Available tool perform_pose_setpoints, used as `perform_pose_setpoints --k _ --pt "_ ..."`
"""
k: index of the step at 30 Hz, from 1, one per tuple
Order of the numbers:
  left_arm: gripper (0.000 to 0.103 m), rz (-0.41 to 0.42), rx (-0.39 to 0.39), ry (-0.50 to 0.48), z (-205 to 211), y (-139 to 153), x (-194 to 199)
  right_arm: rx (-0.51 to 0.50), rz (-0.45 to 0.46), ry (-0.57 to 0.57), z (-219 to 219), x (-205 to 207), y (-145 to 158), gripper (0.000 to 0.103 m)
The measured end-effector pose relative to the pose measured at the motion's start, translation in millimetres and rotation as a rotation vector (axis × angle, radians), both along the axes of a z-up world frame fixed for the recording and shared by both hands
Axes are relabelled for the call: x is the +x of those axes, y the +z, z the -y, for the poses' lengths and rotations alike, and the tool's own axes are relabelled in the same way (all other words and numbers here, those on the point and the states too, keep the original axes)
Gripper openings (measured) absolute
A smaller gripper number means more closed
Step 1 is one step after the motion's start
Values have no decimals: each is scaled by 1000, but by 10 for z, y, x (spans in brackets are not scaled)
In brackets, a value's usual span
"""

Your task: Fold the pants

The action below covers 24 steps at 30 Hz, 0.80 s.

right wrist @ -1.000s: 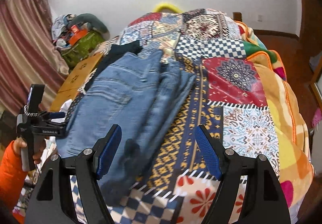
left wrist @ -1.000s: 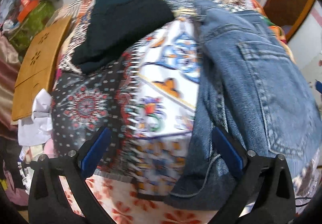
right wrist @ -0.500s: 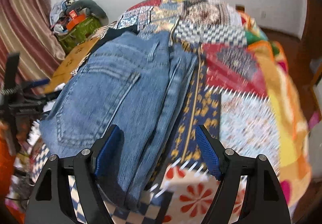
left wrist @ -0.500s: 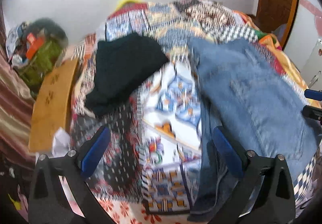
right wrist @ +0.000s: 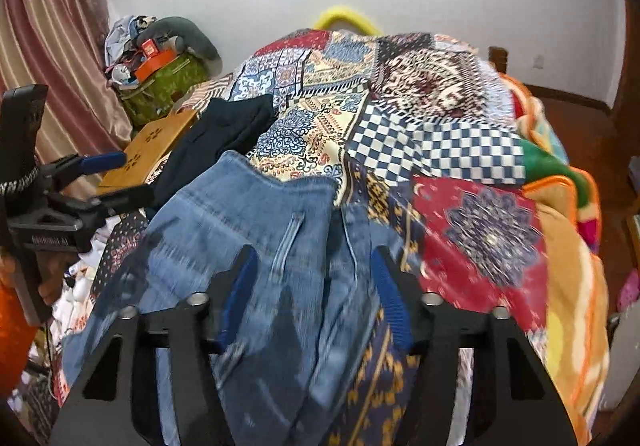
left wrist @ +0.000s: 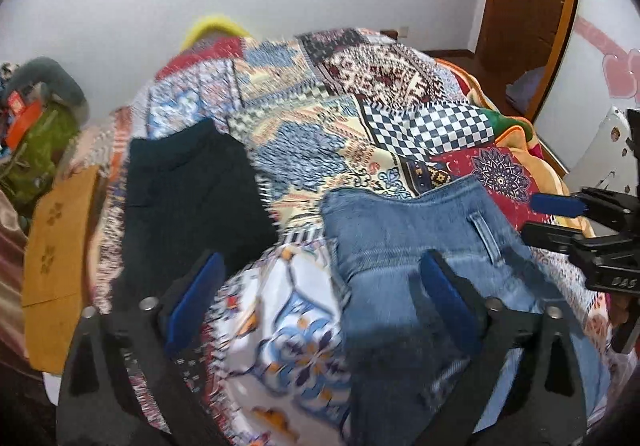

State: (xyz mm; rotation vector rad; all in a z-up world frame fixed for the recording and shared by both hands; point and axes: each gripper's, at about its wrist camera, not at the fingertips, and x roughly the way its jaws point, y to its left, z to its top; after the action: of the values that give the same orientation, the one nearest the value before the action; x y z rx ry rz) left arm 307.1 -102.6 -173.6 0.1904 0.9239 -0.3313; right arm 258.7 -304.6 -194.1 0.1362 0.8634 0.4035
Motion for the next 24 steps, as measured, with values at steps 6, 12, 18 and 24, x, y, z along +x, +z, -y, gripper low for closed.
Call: perform_pose_setpoints --k 6,12,18,24 --pt "70 -147 -68 -48 164 -339 254 75 -104 37 -66 398 -258 34" --pt "57 -139 -56 -79 273 -347 264 61 -44 92 -180 399 -240 9" --pt "59 -129 30 -103 403 -503 366 -76 3 95 -190 413 -251 9" --pt "62 -145 16 -63 391 -550 400 -92 -58 66 -129 469 -374 11"
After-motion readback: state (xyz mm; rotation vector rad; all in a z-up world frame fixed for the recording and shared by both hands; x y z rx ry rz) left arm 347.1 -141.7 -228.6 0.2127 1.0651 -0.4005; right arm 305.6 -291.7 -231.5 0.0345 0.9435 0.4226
